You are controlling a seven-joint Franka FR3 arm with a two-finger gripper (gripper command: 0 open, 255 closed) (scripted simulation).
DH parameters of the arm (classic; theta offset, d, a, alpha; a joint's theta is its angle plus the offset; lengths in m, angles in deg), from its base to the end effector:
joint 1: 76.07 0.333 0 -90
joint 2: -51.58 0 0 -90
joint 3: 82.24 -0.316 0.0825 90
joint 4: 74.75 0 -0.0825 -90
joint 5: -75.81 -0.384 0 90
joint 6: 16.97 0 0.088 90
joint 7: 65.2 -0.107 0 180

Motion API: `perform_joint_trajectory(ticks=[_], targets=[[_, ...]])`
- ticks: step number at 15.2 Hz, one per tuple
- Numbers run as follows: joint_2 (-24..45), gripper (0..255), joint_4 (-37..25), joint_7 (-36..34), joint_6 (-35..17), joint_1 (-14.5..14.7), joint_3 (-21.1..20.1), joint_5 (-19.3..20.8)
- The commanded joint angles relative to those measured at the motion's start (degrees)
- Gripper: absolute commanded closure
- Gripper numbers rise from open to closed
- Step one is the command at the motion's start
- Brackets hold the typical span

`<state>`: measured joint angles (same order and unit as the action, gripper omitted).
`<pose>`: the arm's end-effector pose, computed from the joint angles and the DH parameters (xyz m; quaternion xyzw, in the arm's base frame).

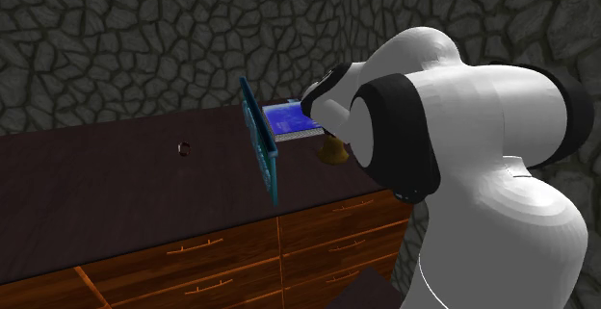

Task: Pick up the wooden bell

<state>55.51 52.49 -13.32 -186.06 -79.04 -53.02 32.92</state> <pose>0.4603 -0.3391 0.4147 0.9222 -0.1552 0.3444 0.0831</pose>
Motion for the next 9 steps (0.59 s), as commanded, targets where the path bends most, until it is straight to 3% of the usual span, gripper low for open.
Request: perform_joint_trajectory(ticks=[1,9], targets=[[0.1,255,-0.1,0.2,0.1,-0.1,0.0,-0.2],[-4.2,255,-0.8,-12.4,3.6,0.7,2.2,14.6]])
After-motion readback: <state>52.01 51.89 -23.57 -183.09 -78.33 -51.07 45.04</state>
